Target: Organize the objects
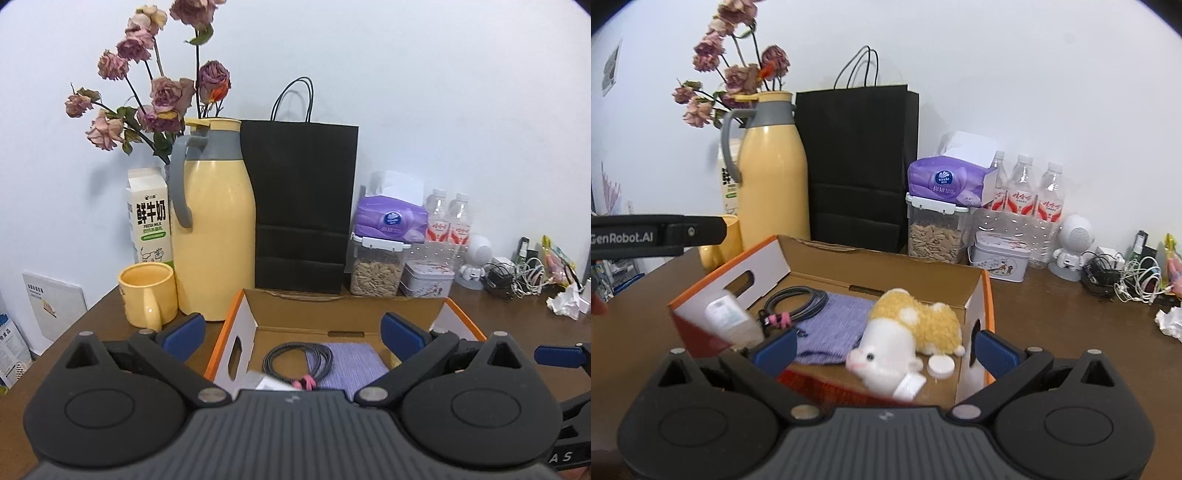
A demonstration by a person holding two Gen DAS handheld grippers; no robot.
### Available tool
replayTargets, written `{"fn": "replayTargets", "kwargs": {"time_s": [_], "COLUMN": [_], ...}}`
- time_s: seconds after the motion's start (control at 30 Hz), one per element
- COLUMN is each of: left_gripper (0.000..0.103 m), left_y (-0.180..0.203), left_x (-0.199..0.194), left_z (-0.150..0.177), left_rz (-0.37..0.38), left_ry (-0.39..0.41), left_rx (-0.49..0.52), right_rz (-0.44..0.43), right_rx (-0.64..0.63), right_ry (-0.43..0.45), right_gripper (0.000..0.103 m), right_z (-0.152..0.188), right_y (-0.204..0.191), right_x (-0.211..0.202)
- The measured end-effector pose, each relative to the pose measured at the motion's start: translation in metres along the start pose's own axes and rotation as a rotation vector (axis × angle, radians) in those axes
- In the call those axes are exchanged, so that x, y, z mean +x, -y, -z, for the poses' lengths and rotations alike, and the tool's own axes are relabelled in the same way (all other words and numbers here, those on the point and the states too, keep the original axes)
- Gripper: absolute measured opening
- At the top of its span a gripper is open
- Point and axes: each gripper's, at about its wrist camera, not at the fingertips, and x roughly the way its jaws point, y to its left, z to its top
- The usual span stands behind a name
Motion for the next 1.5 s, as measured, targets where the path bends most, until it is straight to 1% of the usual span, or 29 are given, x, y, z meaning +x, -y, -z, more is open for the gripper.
{"fn": "replayTargets", "kwargs": {"time_s": [0.33,0.53,0.7,0.9,1.07,1.37,1.43,1.5], "left_gripper": [0.103,0.103,0.103,0.103,0.103,0.103,0.103,0.103], "left_y": [-0.008,-0.022,-0.032,-0.042,-0.046,-0.046,-0.047,-0.048], "left_x": [-0.055,-0.071,-0.082,-0.089,-0.09,-0.085,-0.083,-0.081], "left_z": [0.024,0.046,0.063,0.08,0.091,0.097,0.098,0.099], "left_rz": [0.019,0.022,0.014,0.01,0.011,0.015,0.013,0.01], "left_ry": [-0.025,-0.069,-0.104,-0.145,-0.175,-0.196,-0.202,-0.208], "left_rx": [0.013,0.007,0.01,0.009,0.006,0.009,0.008,0.007], "right_rz": [-0.001,0.011,0.016,0.008,0.004,-0.026,-0.039,-0.055], "right_rx": [-0.002,-0.008,-0.005,0.005,0.019,0.014,0.009,0.012], "right_ry": [0.031,0.013,-0.012,-0.039,-0.069,-0.09,-0.093,-0.099], "right_gripper": [0.103,0.103,0.103,0.103,0.103,0.103,0.097,0.085], "right_z": [0.035,0.059,0.077,0.097,0.108,0.11,0.109,0.107], "right_y": [-0.007,-0.007,-0.008,-0.008,-0.008,-0.017,-0.02,-0.022], "right_x": [-0.07,-0.092,-0.102,-0.11,-0.107,-0.094,-0.088,-0.081]}}
